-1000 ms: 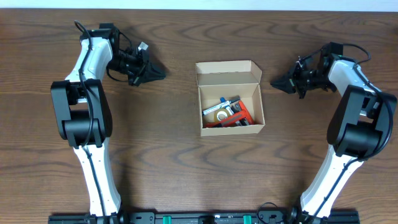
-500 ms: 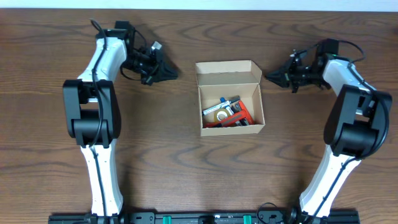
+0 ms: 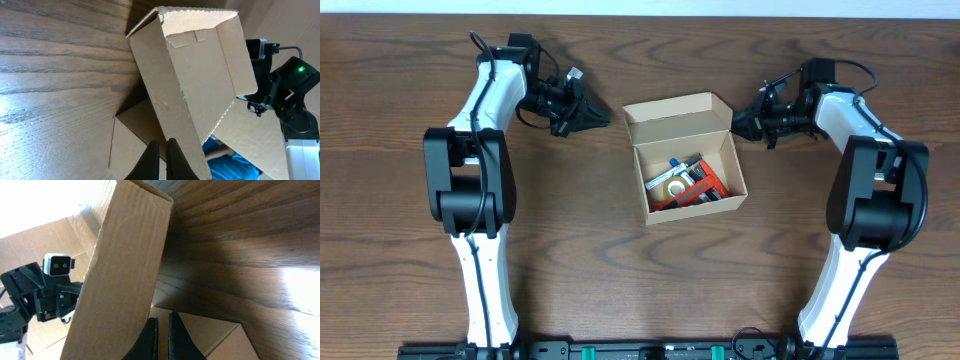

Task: Pack container
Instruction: 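Push the left and right side flaps inward with both grippers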

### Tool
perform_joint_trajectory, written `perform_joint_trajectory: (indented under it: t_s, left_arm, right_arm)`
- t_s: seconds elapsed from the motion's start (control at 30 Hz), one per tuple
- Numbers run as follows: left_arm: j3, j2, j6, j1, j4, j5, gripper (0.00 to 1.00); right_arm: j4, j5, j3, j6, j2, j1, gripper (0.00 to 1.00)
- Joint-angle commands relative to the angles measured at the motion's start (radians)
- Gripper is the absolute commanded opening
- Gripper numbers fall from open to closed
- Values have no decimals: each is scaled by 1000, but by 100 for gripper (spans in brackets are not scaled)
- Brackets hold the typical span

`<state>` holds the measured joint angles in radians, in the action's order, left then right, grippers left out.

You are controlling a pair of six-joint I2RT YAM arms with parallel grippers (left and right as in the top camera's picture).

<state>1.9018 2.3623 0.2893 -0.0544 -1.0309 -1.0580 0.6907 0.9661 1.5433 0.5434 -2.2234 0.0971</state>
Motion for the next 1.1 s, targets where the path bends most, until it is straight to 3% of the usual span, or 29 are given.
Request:
perform_joint_trajectory:
  t_s: [0.0,0.7,1.07]
  left_arm:
    - [-2,5,8,-2,-5,-16,6]
    - [-115,5,5,-24,-14,-39,6]
    - [-115,5,113,-103,103,-69,6]
  right_arm:
    - [-3,25,-1,27,-4,-10,2]
    - [1,26,-1,47,-4,52,2]
    - [1,34,-1,47,-4,52,2]
